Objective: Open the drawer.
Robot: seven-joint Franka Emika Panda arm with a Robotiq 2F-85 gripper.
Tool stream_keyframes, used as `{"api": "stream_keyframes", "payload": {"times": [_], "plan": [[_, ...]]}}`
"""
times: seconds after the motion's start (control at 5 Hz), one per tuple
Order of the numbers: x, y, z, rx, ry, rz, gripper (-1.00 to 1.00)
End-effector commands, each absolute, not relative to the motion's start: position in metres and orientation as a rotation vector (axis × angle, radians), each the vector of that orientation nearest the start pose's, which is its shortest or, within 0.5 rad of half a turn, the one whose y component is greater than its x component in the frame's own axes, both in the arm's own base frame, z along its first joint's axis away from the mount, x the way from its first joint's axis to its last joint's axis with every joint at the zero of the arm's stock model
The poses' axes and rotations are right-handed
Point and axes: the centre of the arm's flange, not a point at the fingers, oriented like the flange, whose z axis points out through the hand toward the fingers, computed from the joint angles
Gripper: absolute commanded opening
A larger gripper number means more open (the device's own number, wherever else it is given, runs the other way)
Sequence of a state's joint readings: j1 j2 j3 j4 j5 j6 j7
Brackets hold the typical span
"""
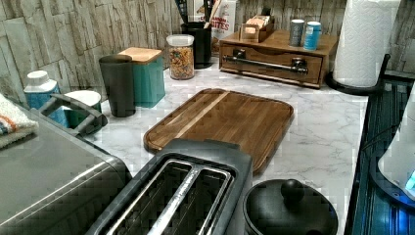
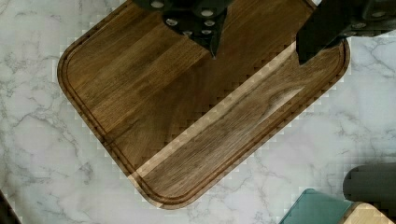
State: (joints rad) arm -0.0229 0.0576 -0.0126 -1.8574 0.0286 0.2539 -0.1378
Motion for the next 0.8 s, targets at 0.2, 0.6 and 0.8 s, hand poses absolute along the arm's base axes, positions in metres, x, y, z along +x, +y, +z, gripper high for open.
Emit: {"api": "stream_keyframes", "payload": {"times": [0.2, 0.6, 0.8], "plan": [[0.566, -0.018, 0.473, -2.952, 1.066, 0.163, 1.0], [0.529, -0.069, 0.452, -3.076, 0.655, 0.074, 1.0], [0.516, -0.111, 0.446, -3.107, 0.446, 0.003, 1.0]]}}
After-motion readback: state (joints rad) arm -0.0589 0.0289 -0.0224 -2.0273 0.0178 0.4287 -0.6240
